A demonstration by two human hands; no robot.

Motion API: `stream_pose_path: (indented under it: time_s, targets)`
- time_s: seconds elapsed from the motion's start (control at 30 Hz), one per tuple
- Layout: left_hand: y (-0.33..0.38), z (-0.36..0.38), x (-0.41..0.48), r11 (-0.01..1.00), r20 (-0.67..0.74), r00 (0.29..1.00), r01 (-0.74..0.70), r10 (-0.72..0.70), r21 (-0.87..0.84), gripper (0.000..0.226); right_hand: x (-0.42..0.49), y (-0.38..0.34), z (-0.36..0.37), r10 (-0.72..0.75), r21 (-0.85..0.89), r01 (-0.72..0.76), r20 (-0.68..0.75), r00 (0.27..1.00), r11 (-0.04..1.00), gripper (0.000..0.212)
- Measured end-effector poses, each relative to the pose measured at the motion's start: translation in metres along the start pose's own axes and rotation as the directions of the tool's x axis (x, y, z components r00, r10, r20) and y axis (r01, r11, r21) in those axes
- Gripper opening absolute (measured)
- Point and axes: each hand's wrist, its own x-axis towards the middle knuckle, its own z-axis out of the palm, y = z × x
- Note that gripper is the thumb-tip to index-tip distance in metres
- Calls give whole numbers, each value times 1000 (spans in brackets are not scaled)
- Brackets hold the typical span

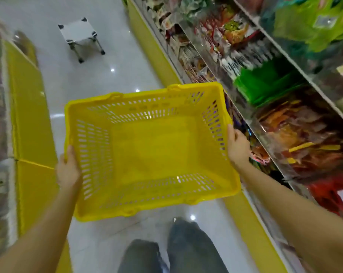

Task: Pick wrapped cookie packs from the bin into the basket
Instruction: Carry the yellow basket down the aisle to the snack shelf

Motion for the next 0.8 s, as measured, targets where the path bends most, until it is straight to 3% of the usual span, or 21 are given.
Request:
stream_pose_path:
  time_s: [0.2, 0.47, 0.8]
  targets:
    - [28, 1, 90, 993, -124, 992, 23, -38, -117, 53, 87, -96, 76, -89, -55, 94, 81, 993, 994, 45]
    - [91, 17, 244, 977, -143, 982, 91, -119, -192, 54, 188, -216, 167, -176, -67, 182, 82, 981, 981, 51]
    - [177, 82, 430, 988, -135, 987, 72, -90, -136, 52, 343, -324, 257, -186, -41, 189, 80, 979, 981, 50]
